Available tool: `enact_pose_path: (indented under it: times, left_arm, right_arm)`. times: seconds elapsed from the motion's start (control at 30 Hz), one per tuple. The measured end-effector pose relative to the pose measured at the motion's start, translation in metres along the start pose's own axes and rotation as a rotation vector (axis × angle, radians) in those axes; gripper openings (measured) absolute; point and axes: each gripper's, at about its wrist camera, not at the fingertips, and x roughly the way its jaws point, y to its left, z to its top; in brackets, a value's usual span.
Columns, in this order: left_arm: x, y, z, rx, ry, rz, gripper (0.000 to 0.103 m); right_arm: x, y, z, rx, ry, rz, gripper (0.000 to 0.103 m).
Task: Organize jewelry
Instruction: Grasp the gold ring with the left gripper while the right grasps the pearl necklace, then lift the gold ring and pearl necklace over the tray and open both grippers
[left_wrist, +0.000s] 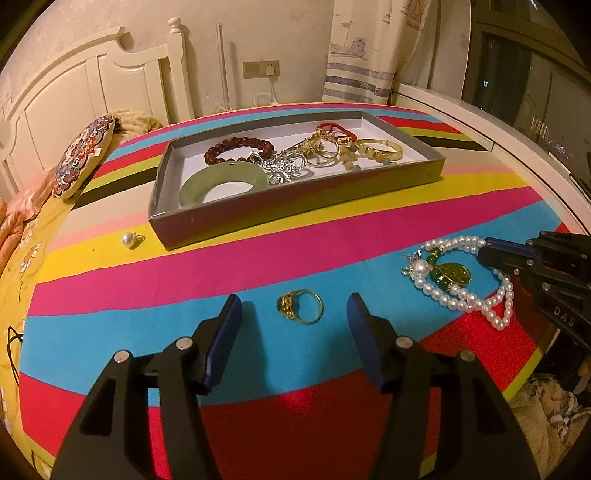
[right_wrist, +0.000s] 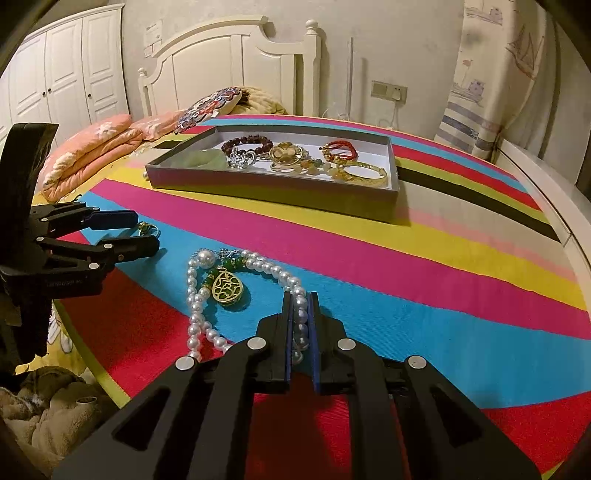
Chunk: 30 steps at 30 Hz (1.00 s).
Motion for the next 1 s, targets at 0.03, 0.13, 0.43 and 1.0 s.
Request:
enact_pose_path:
  times: [0.03,0.13,0.43,1.0]
  left_arm:
    - [0.0,0.0,0.0,0.002,-0.005,0.001,0.051]
    - [-0.002,-0.002,-0.001,0.014,-0.01,-0.003,0.035]
    - [-0.004,-0.001,-0.002,0.016,-0.02,-0.005,0.024]
    - [-0.037,0.013,0.008,-0.013,-0.105,-0.011,0.009]
  right_arm:
    - [0.0,0.0,0.0,0.0,-0.001,0.0,0.01]
    - [-0.001,0.0,0.0,0.002,-0.005,0.002,0.01]
    - [-0.011,0.007,0.003,-0.024,-0.066,0.001,0.01]
    - [-0.079,0.019,0.053,-0.072,-0.317,0.004,0.01]
